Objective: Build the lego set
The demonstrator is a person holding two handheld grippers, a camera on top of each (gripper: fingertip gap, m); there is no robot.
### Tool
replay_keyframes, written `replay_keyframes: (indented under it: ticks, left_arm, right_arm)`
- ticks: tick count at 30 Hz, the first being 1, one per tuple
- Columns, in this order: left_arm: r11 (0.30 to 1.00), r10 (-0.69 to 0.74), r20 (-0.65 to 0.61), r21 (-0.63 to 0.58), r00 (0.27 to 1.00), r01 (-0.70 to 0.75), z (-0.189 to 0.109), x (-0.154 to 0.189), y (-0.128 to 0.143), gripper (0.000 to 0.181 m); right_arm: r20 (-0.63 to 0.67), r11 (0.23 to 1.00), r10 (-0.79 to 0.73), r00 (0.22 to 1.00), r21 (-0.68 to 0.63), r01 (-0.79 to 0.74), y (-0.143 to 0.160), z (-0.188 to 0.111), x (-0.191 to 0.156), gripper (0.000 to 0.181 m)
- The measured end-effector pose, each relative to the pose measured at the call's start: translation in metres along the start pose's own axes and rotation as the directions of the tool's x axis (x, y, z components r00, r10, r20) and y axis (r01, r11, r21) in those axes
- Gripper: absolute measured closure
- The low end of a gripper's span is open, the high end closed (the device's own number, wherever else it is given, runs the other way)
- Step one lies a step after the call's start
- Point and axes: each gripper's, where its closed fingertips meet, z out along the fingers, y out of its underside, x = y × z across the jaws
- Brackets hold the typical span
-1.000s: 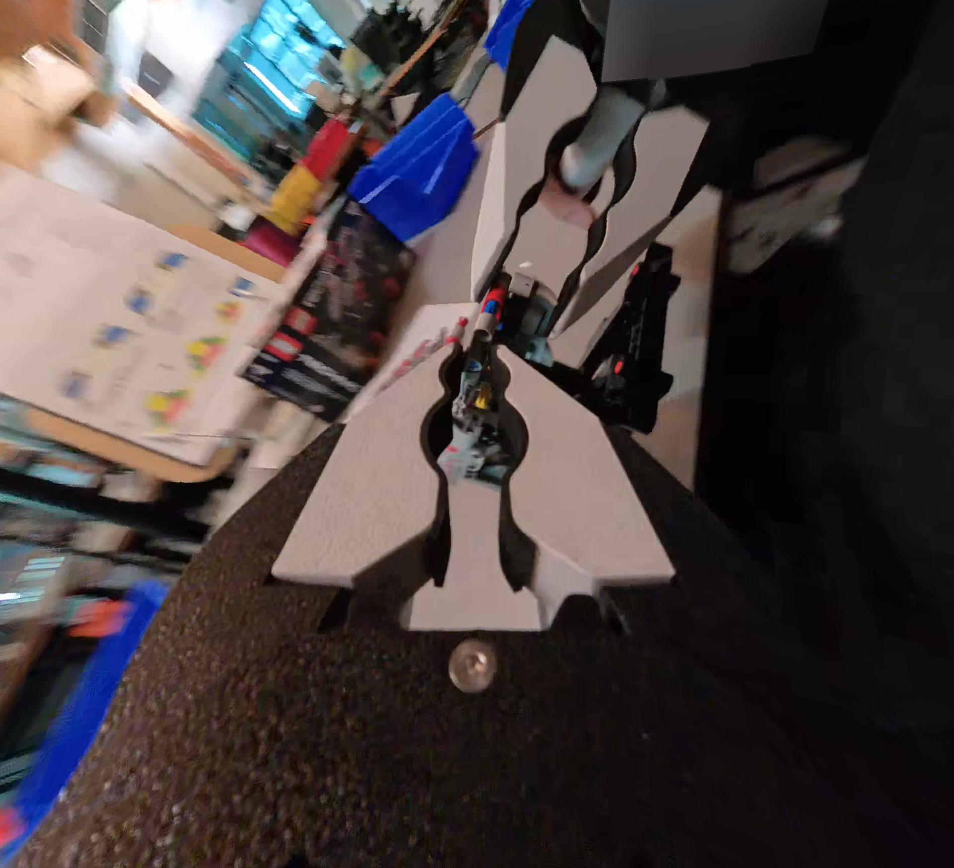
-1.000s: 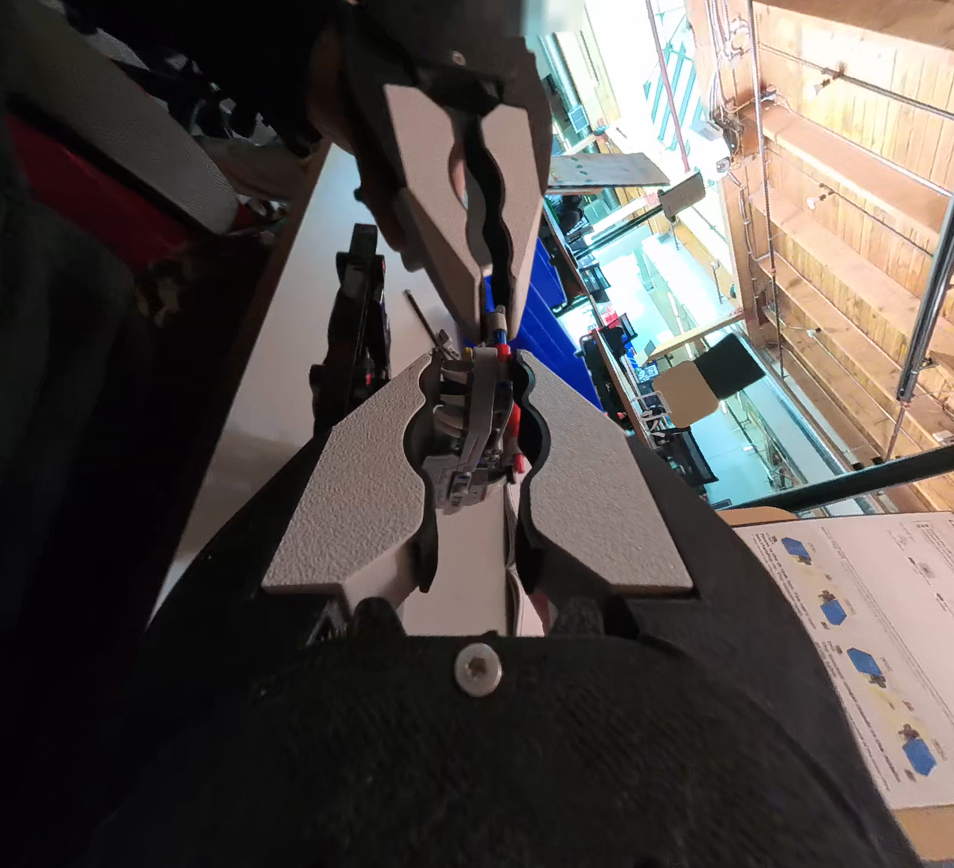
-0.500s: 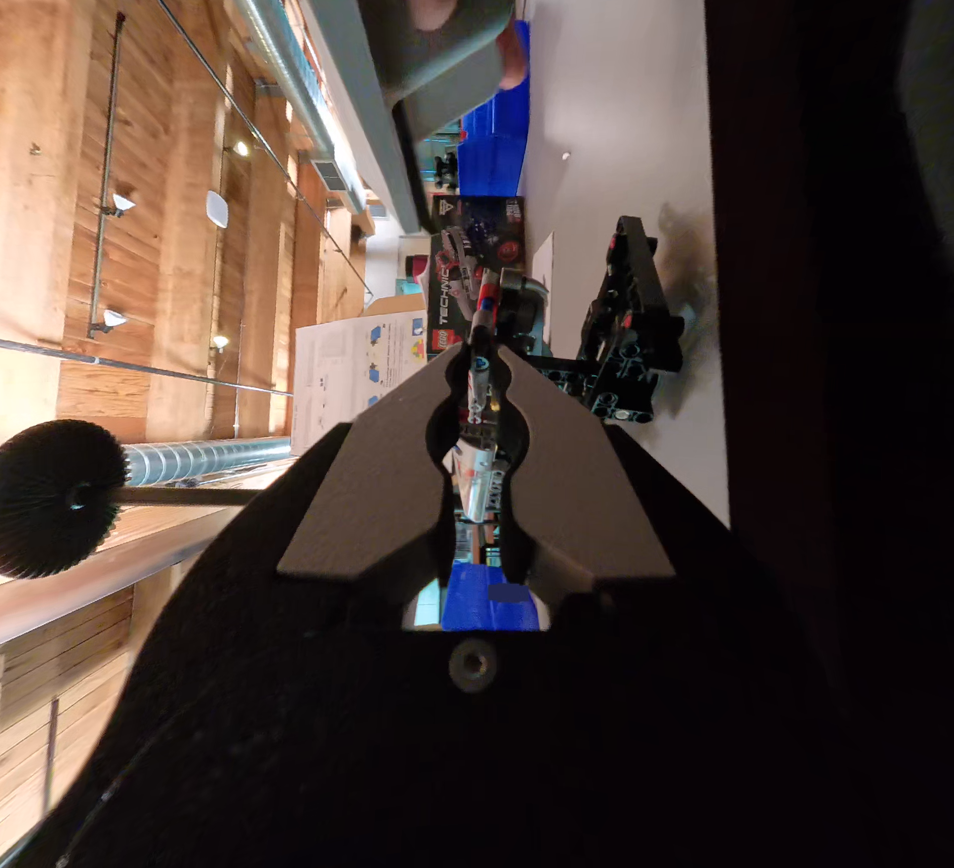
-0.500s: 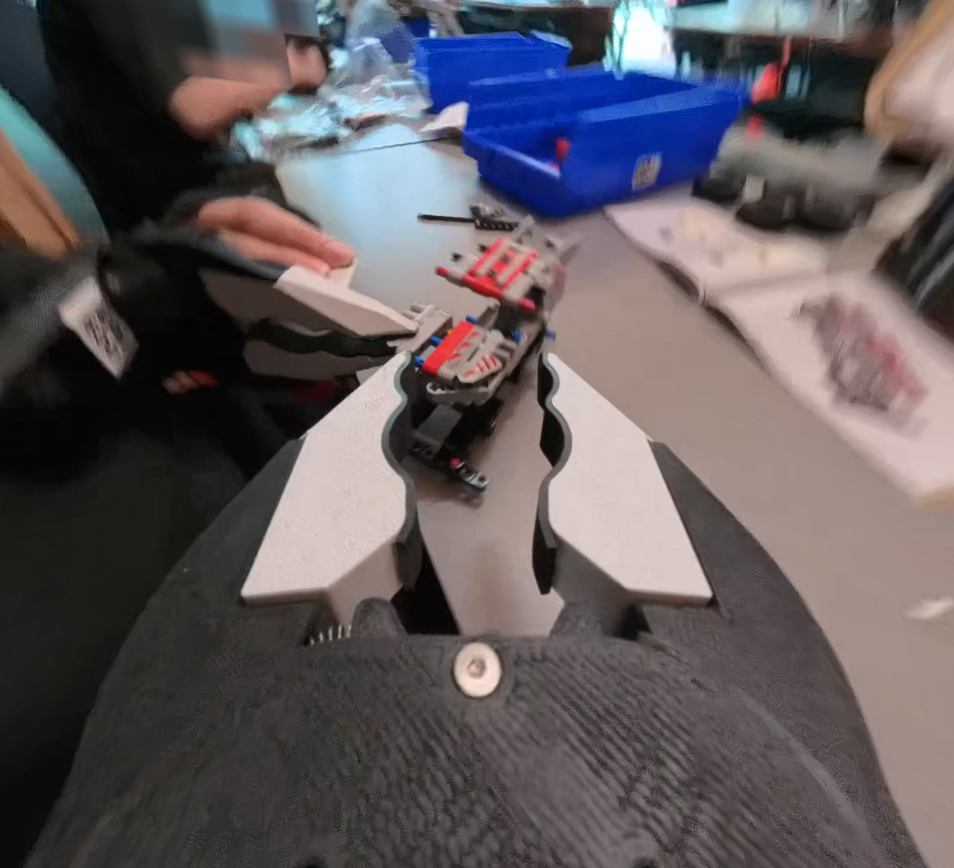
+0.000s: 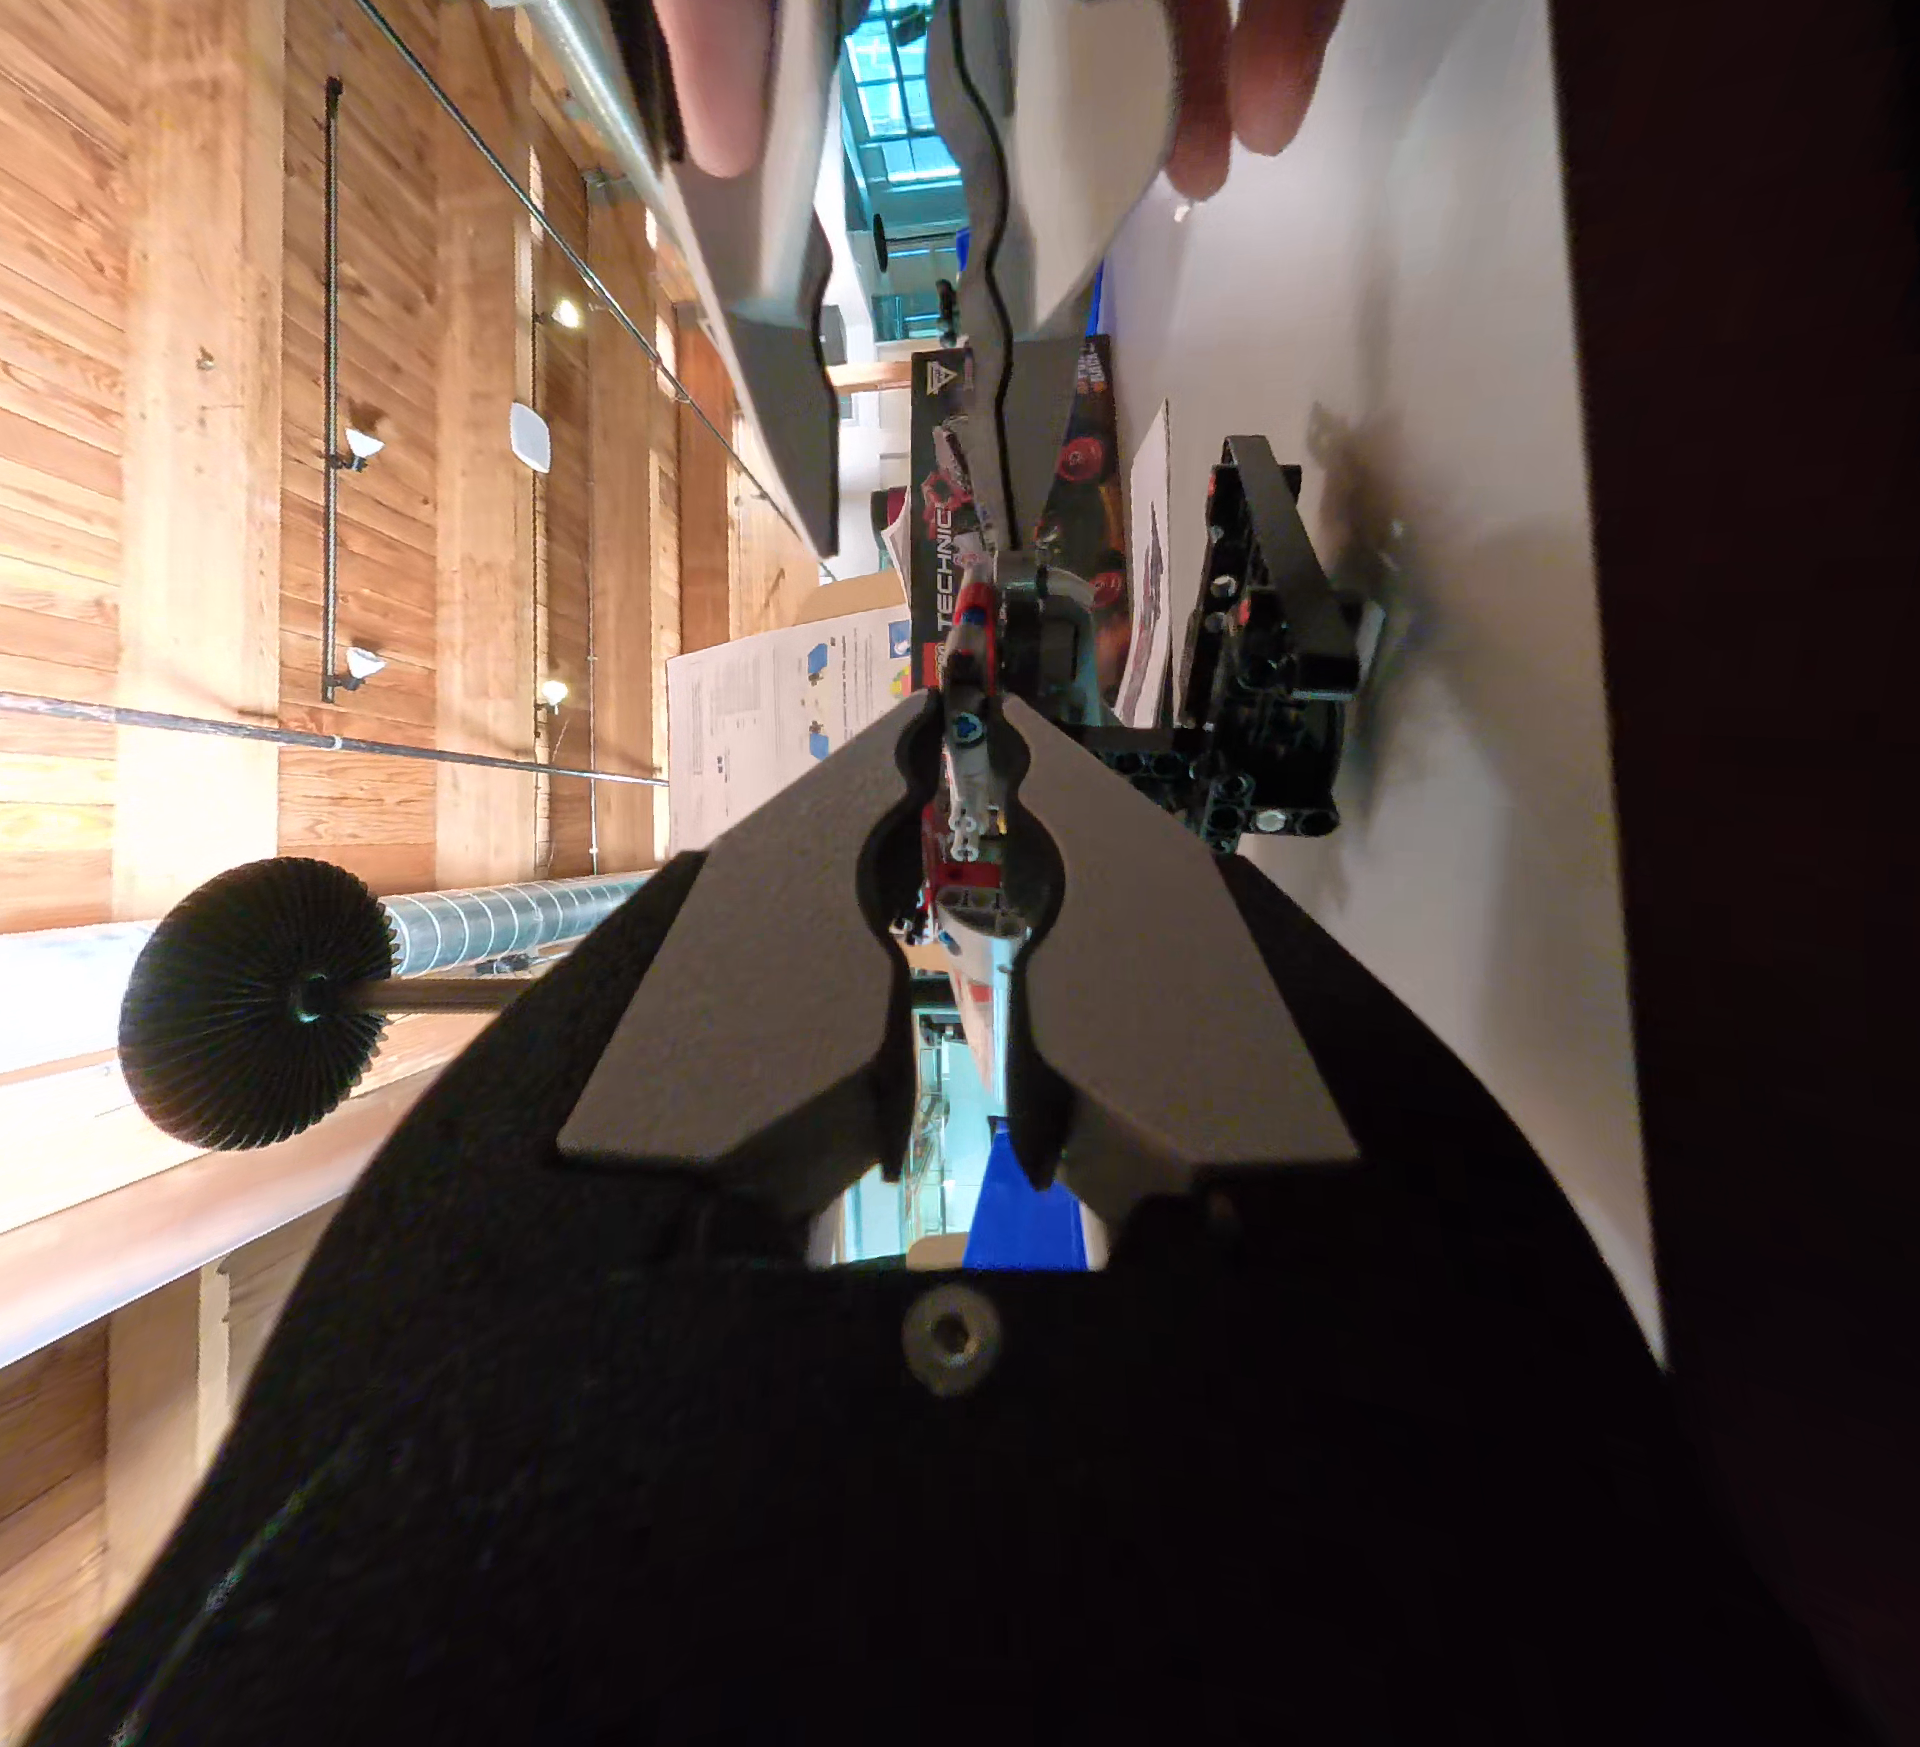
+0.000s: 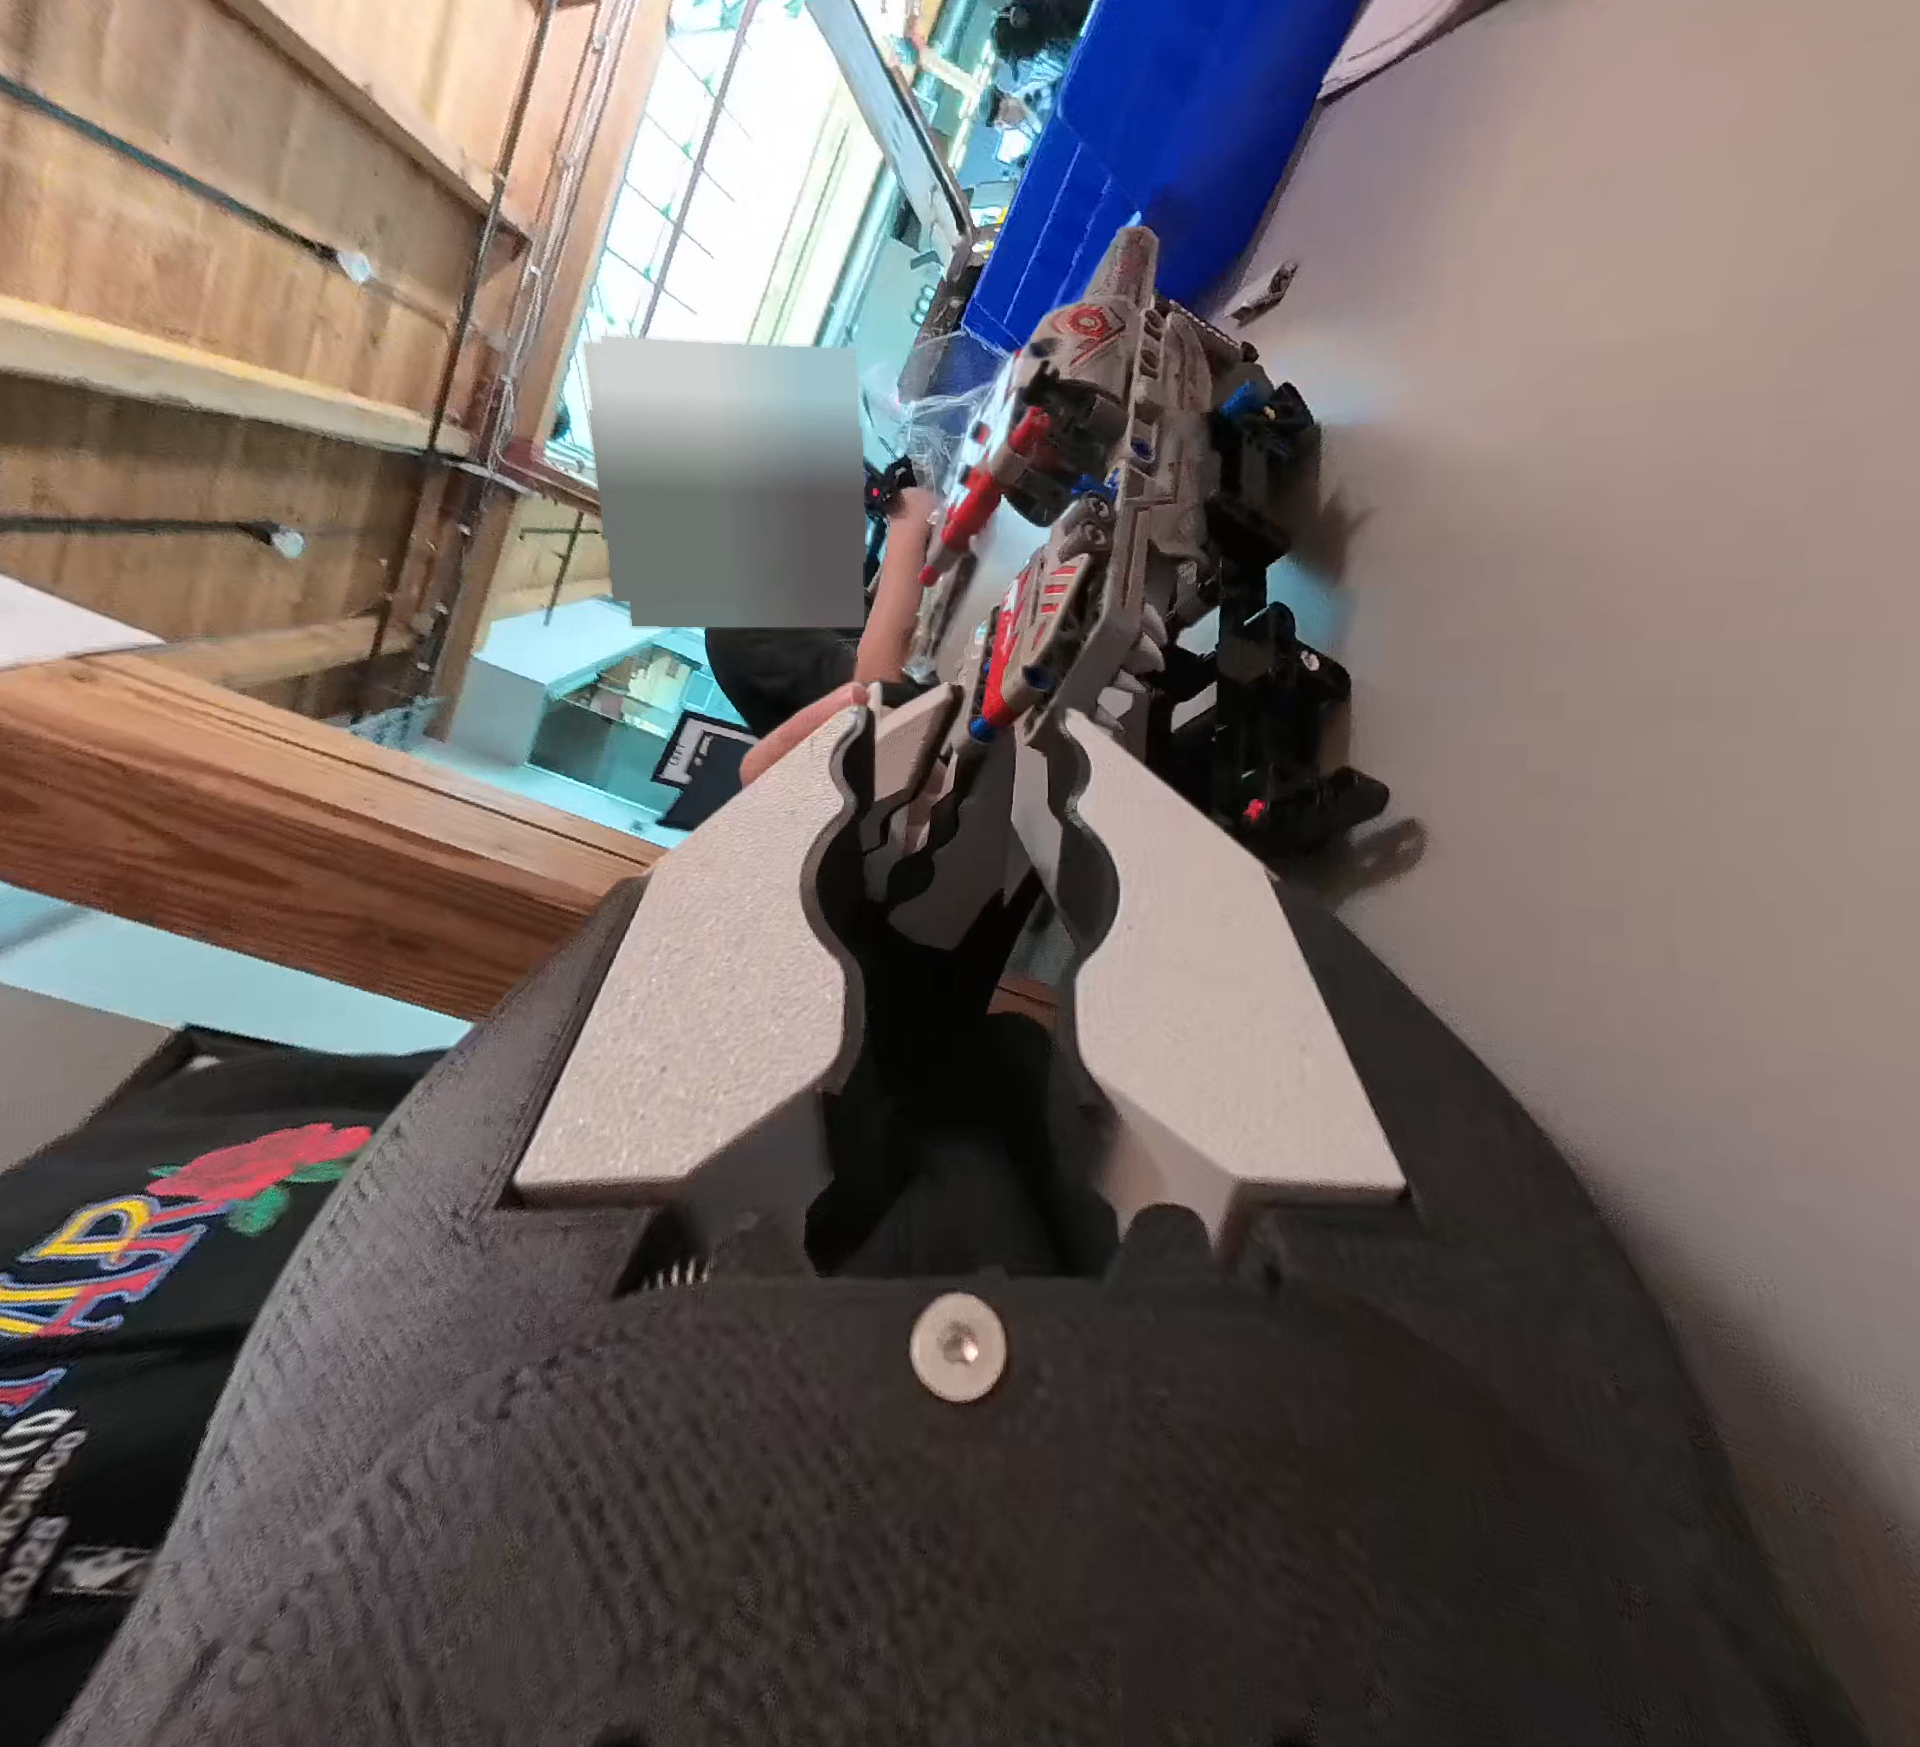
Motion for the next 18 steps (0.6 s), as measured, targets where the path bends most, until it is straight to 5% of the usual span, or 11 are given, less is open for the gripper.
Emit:
replay_keyframes:
  ticks: [9,11,18]
  left_arm:
    - [0.999,0.035,0.024,0.035,0.999,-0.036,0.003,0.0,-0.005,0.176]
    - [0.999,0.03,0.024,0.041,0.999,-0.031,0.005,0.0,-0.005,0.176]
    - [0.999,0.011,0.017,0.05,1.0,-0.011,0.008,0.003,-0.004,0.177]
  right_arm:
    - [0.043,0.977,0.199,0.979,0.068,-0.201,-0.003,0.01,0.015,0.139]
    - [0.004,0.982,0.181,0.983,0.053,-0.181,0.0,0.012,0.02,0.153]
    - [0.017,0.969,0.213,0.977,0.123,-0.213,-0.005,0.015,0.024,0.156]
